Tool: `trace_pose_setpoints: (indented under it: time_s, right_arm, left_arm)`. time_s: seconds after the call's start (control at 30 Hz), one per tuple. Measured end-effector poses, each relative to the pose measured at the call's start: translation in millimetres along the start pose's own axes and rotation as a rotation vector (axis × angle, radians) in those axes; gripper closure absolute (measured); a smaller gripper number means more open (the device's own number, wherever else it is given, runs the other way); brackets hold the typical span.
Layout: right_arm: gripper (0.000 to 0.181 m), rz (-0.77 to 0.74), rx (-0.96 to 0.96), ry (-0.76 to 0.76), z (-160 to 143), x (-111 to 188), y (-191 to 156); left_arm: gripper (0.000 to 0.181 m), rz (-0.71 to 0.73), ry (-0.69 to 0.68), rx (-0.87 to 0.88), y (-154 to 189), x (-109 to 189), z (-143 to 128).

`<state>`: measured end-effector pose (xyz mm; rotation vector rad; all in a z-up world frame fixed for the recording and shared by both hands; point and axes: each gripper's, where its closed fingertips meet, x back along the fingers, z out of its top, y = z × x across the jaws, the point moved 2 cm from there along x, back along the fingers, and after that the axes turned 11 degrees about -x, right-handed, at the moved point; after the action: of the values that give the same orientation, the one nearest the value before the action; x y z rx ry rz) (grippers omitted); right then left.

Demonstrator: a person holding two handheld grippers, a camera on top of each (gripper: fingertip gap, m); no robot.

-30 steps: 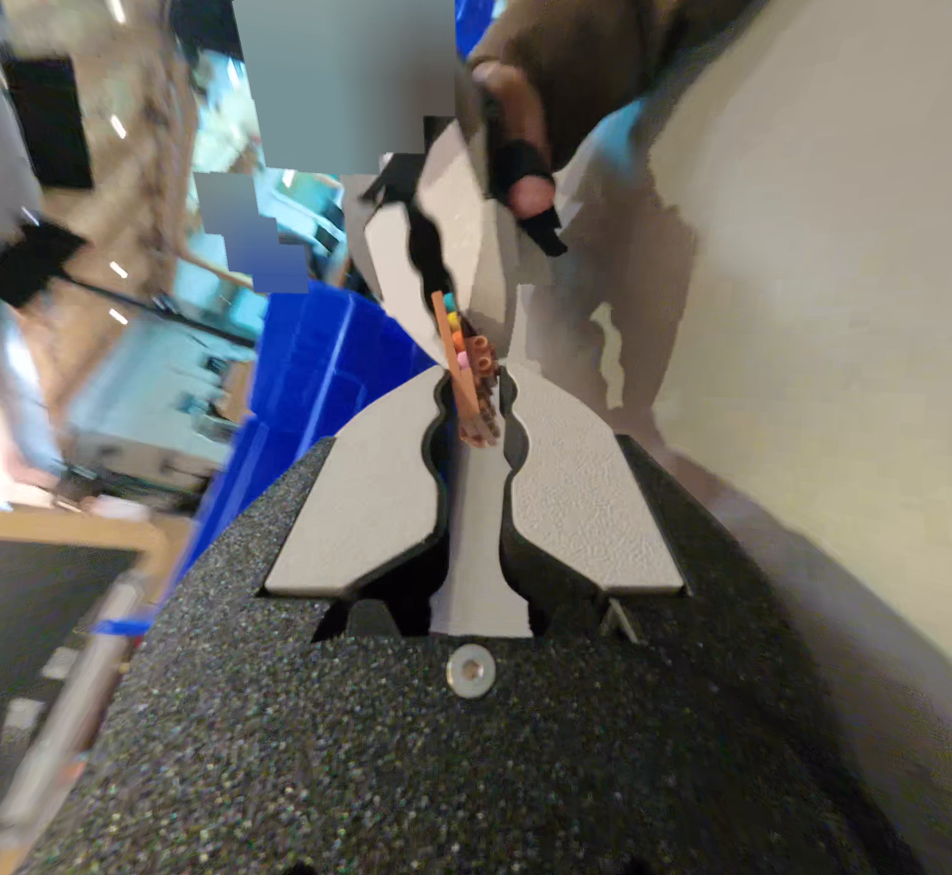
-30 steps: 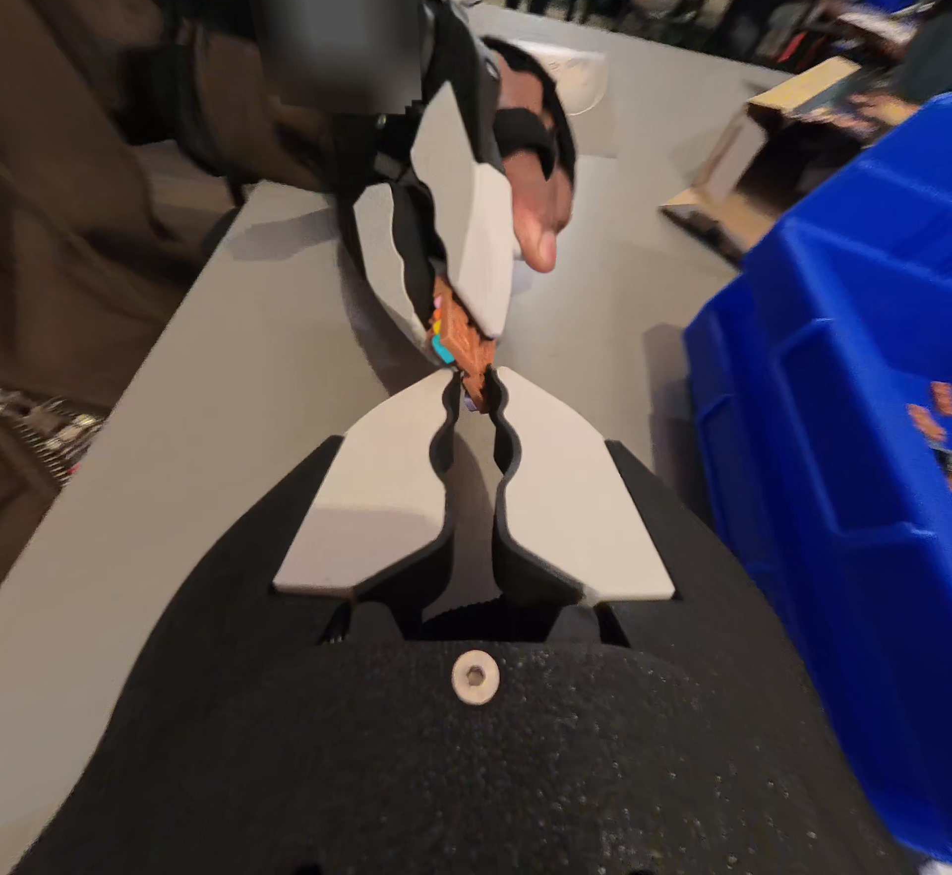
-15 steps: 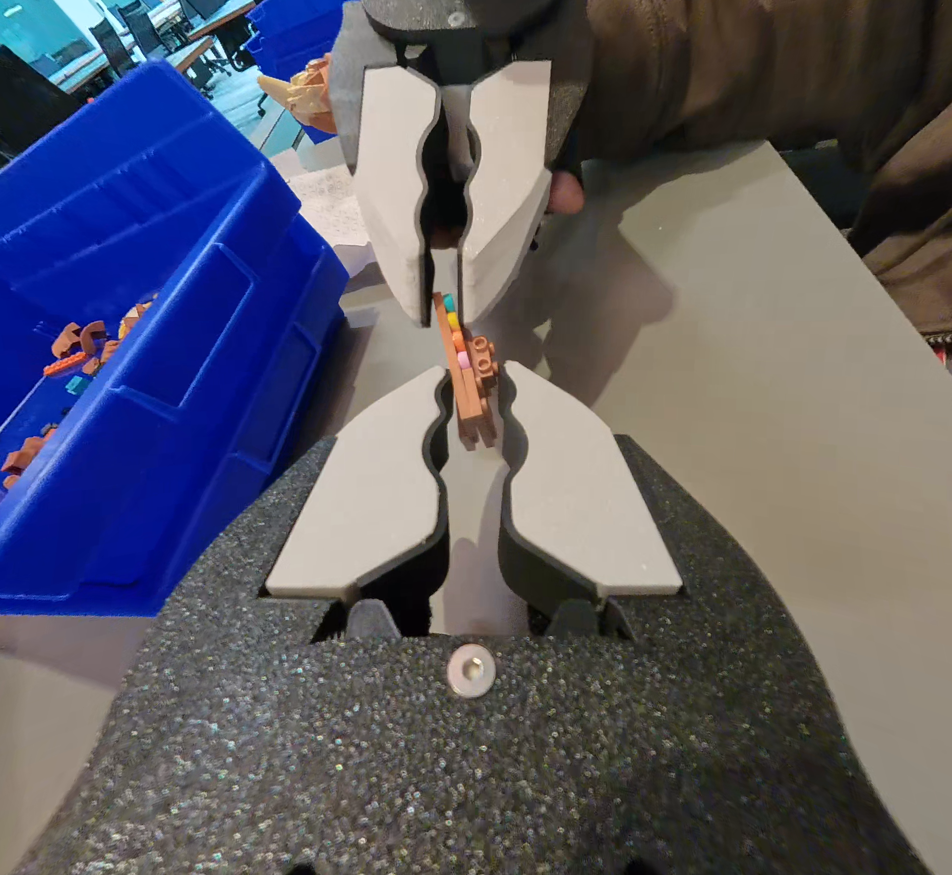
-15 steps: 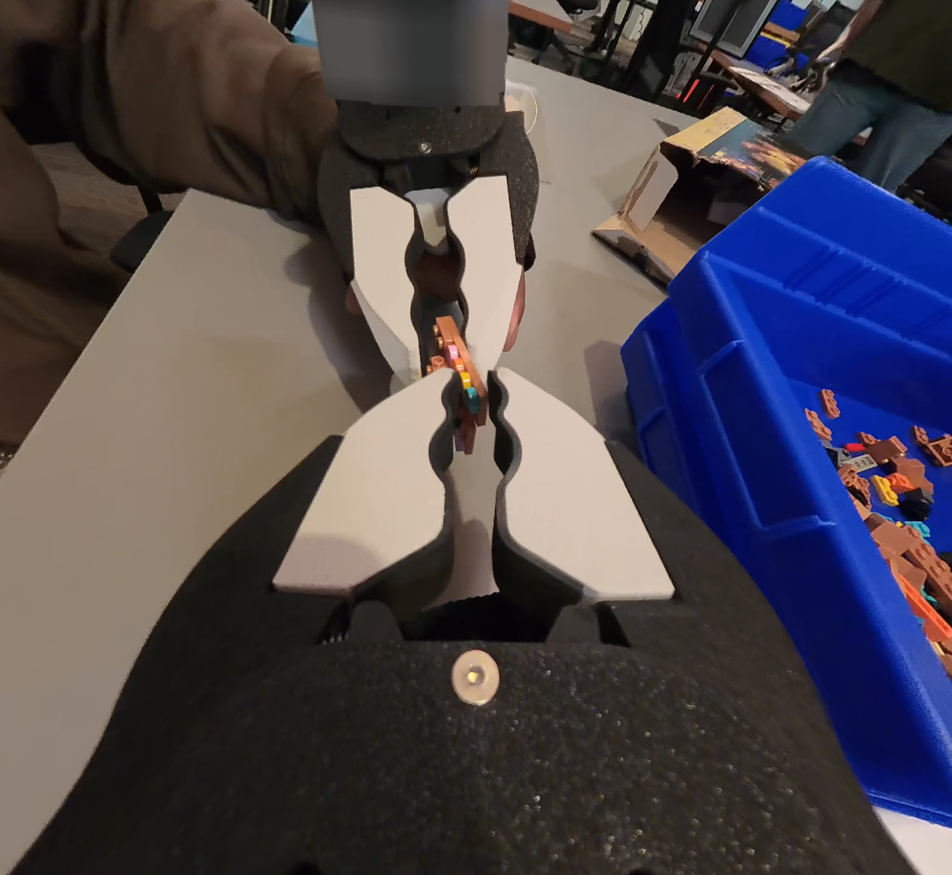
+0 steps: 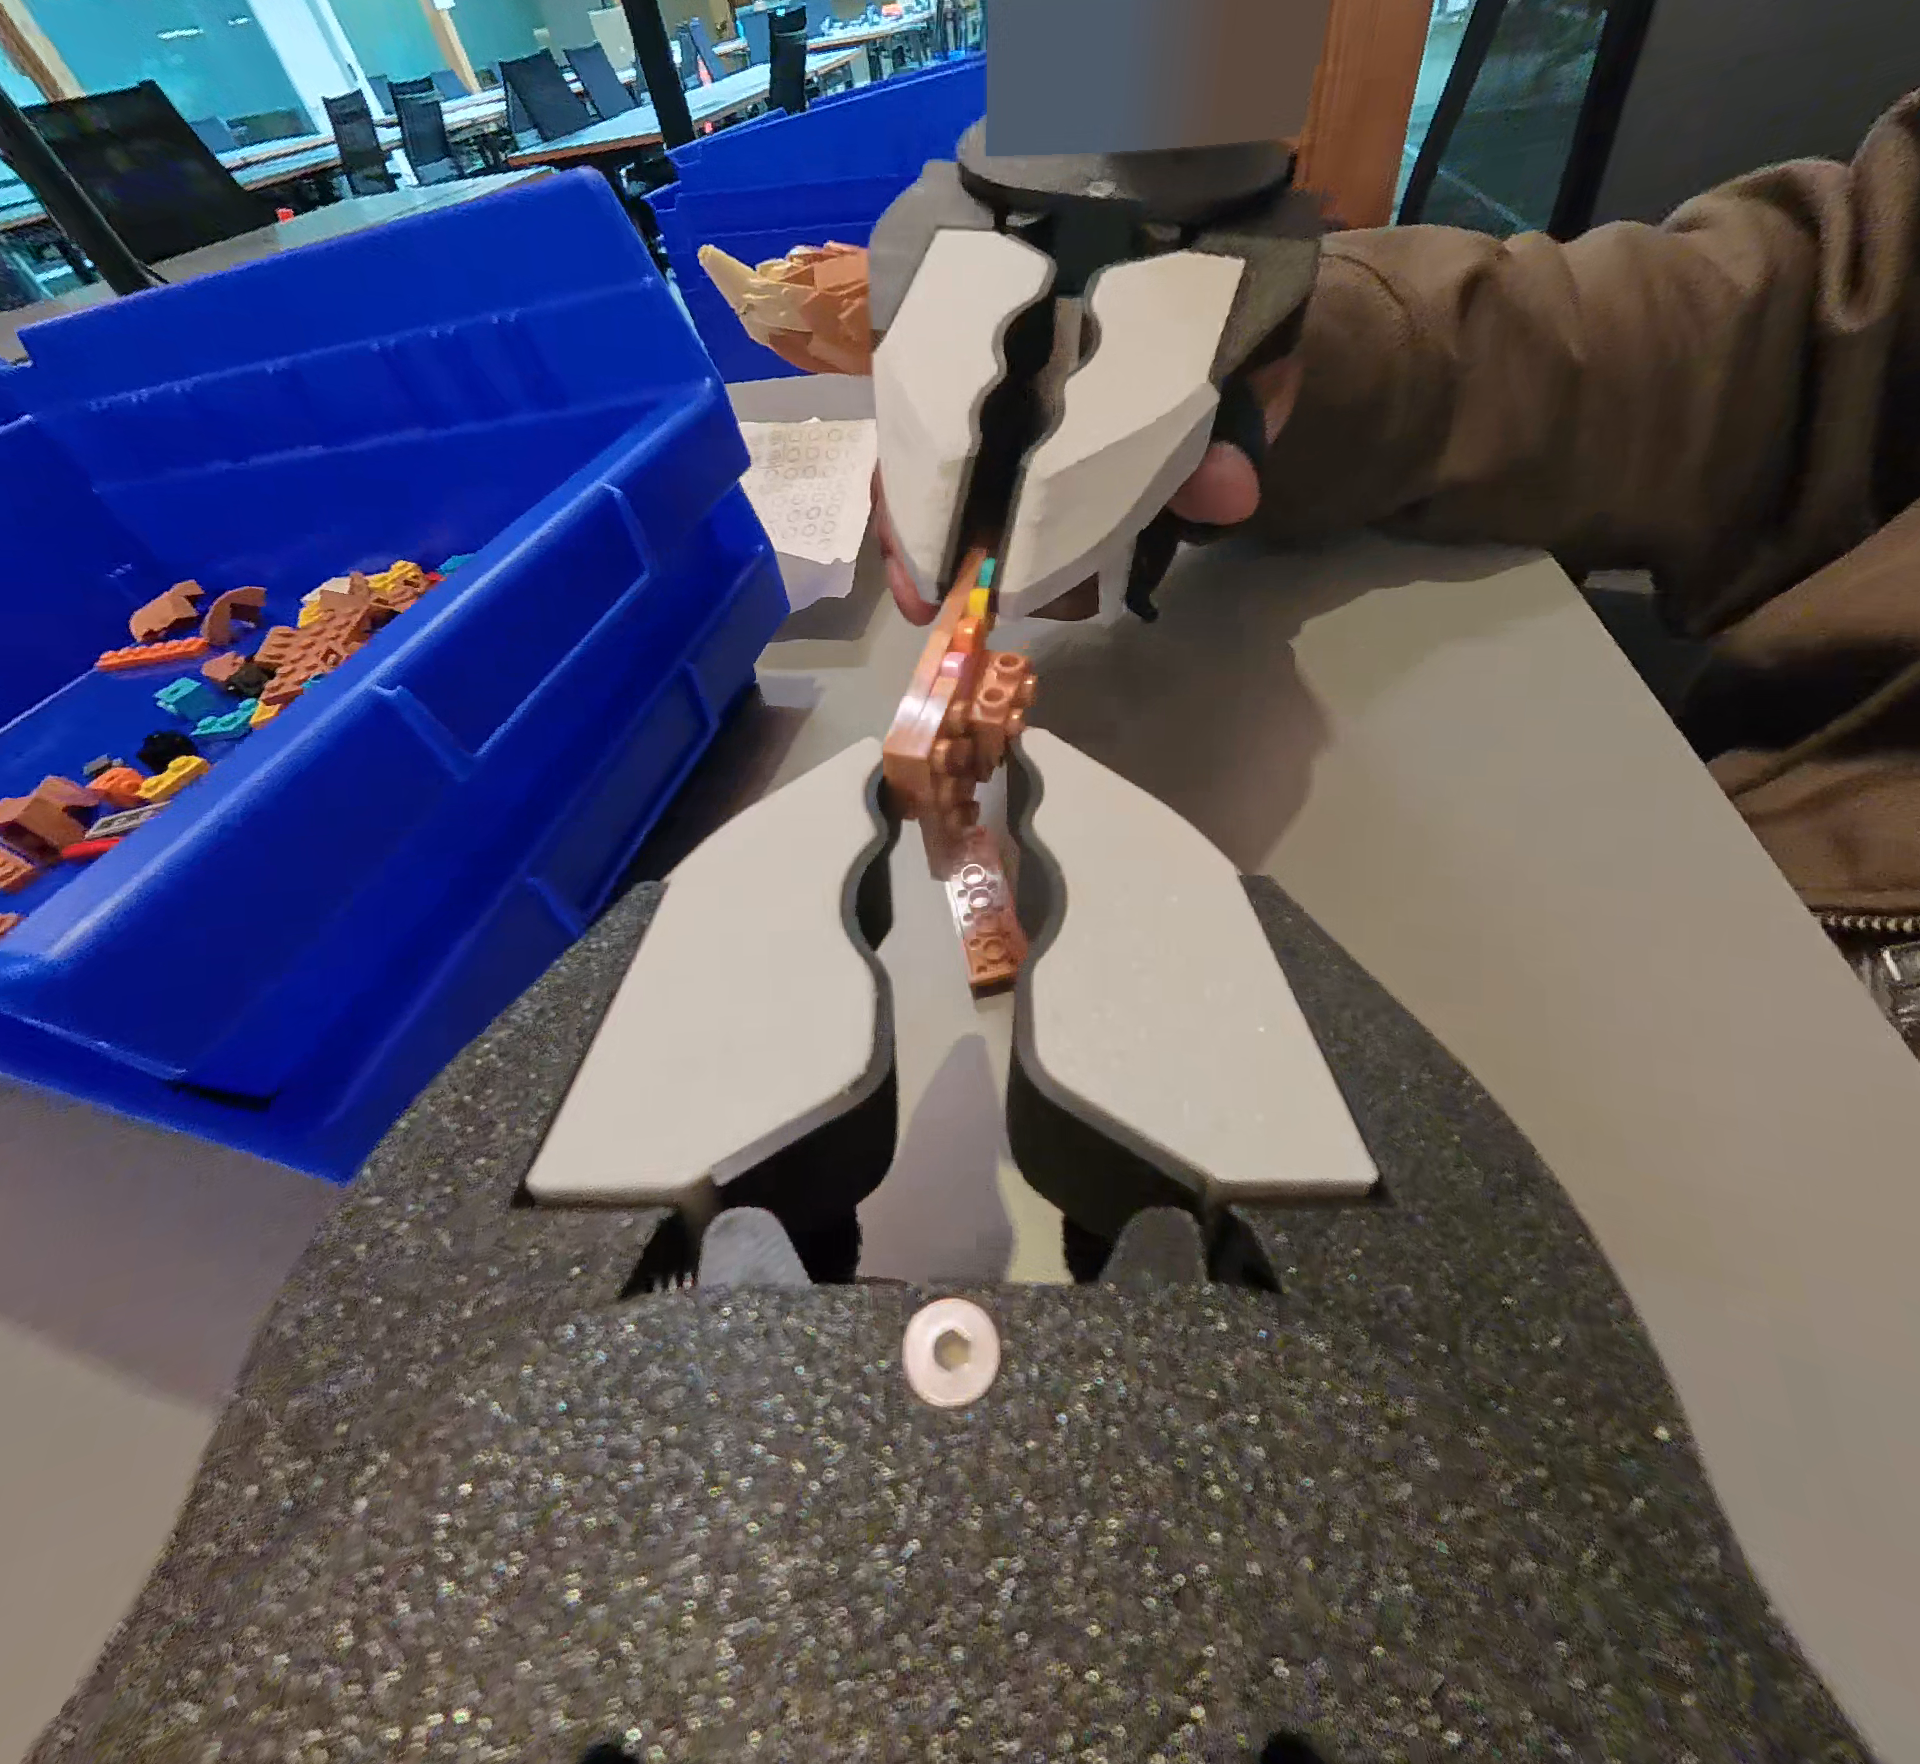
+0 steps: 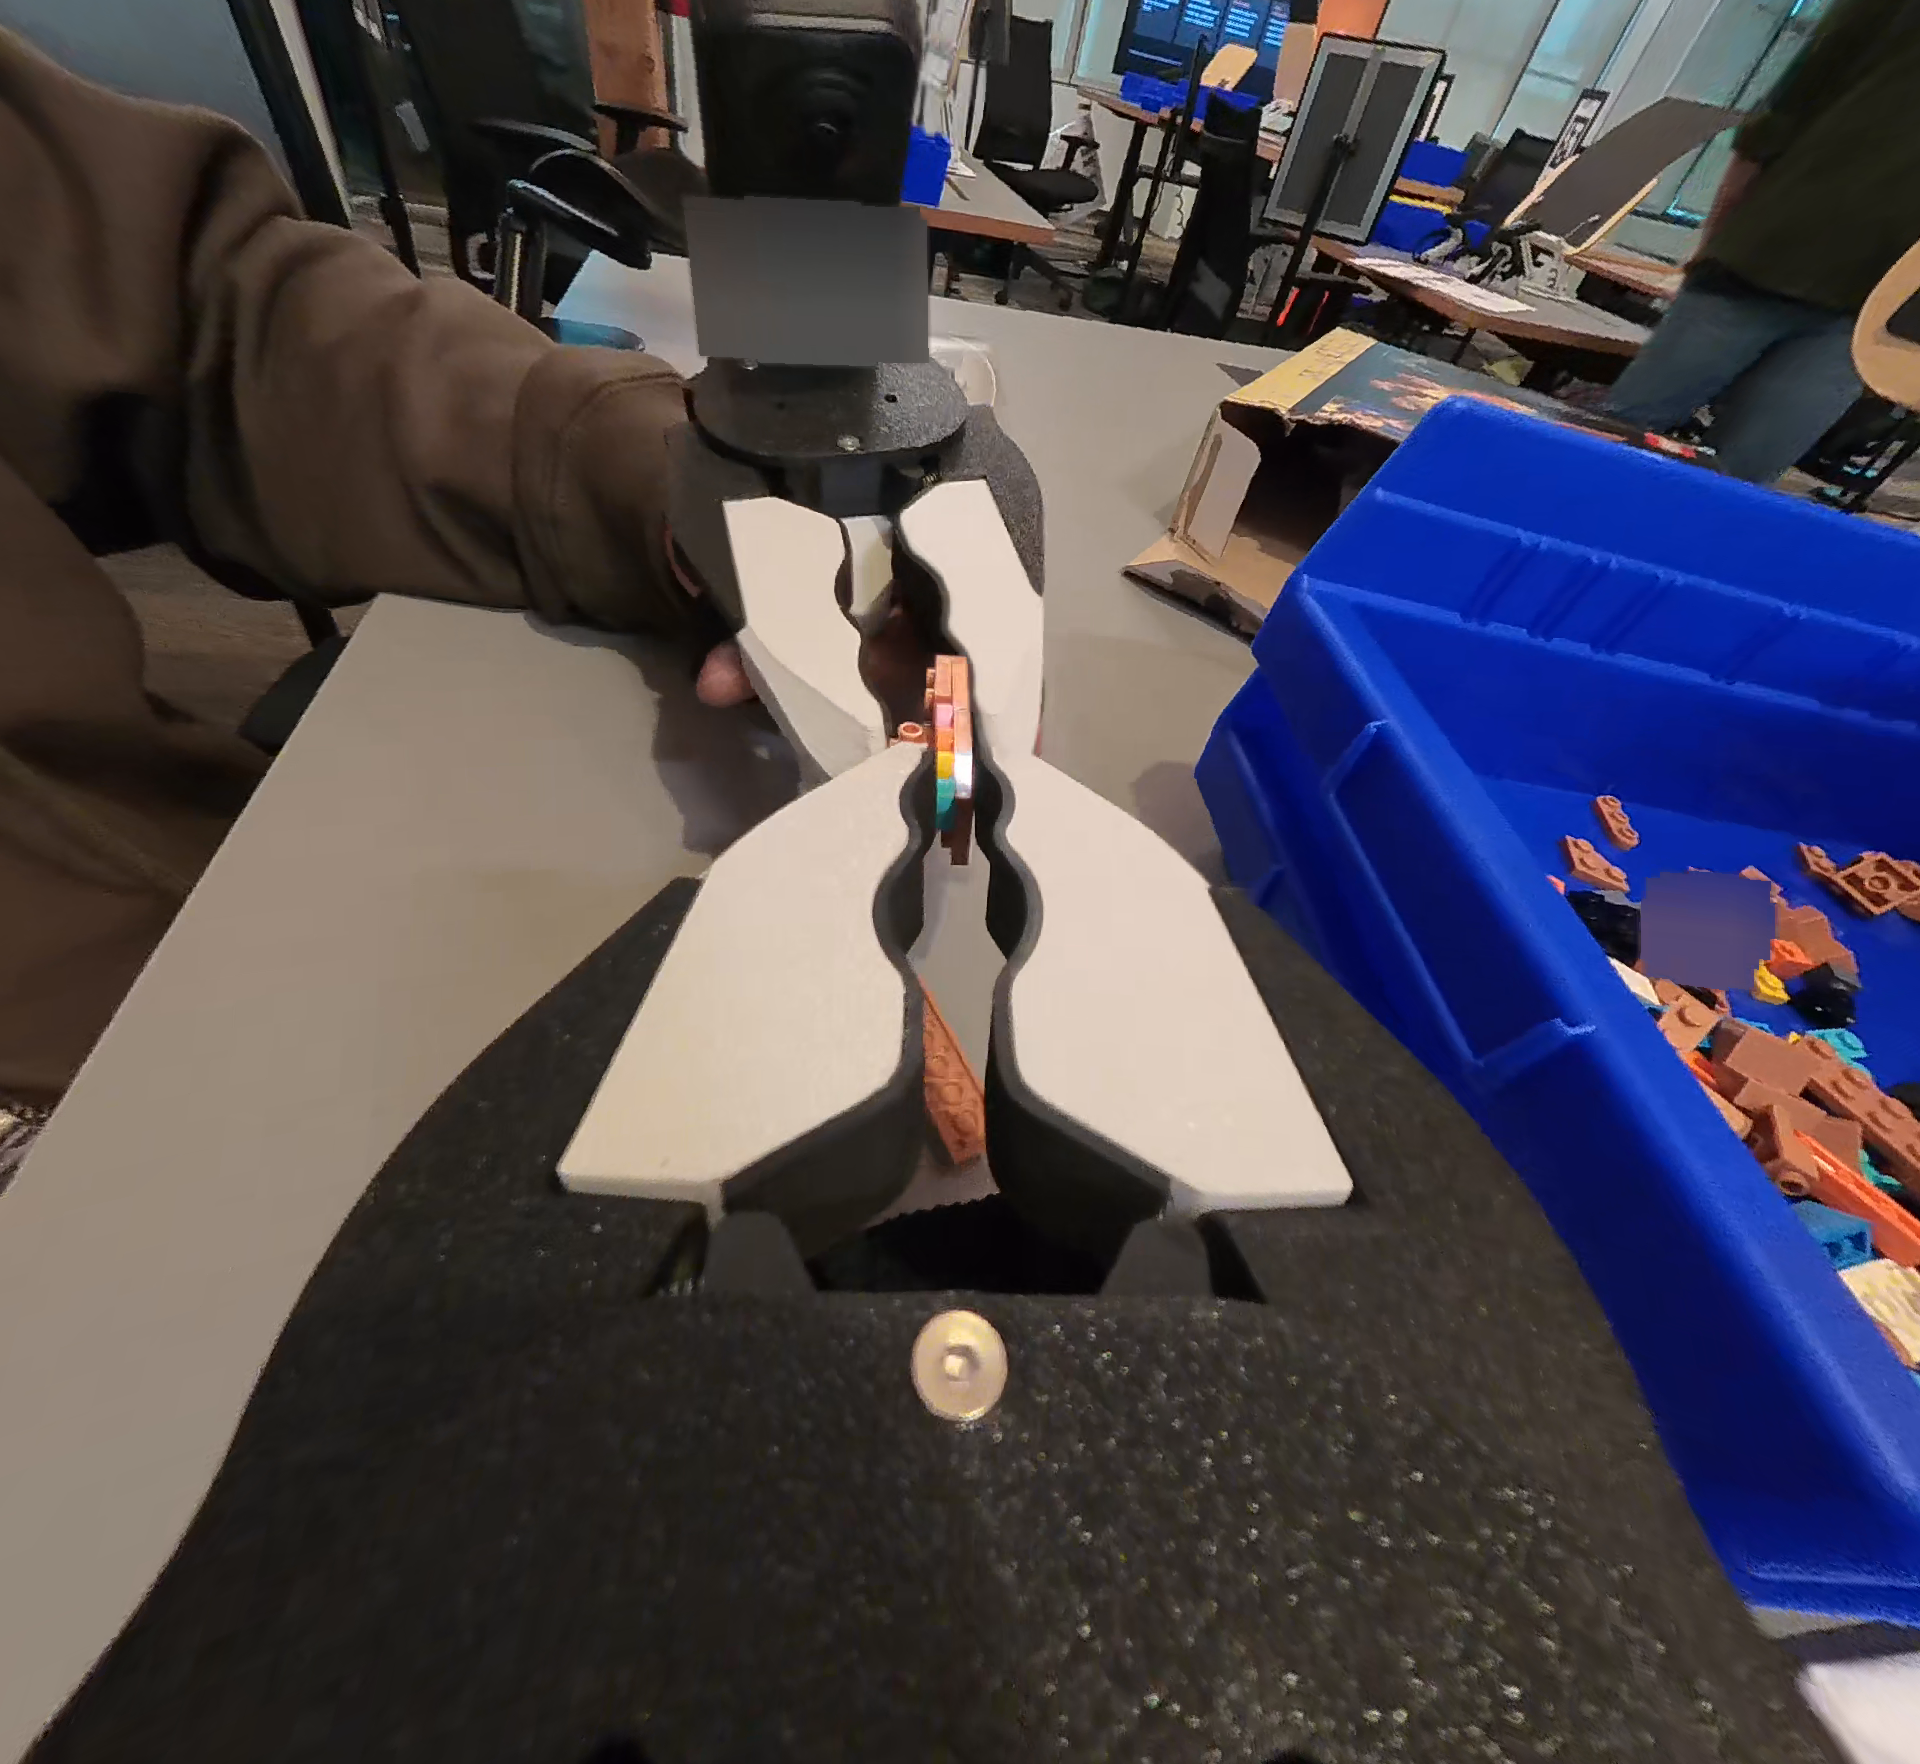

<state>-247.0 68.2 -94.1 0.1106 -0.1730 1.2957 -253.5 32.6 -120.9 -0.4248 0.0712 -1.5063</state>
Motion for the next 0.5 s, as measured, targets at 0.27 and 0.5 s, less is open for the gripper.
trace_pose_setpoints:
  time_s: [0.27,0.5]
  right_arm:
    - [0.150,-0.080,0.029,-0.297,-45.0,-5.4,17.0]
    - [0.153,-0.069,0.107,-0.548,-85.8,-5.2,19.2]
  left_arm:
    - [0.168,-0.039,-0.235,0.163,-6.6,4.7,-28.6]
    - [0.167,-0.116,-0.474,0.405,0.4,11.4,-64.1]
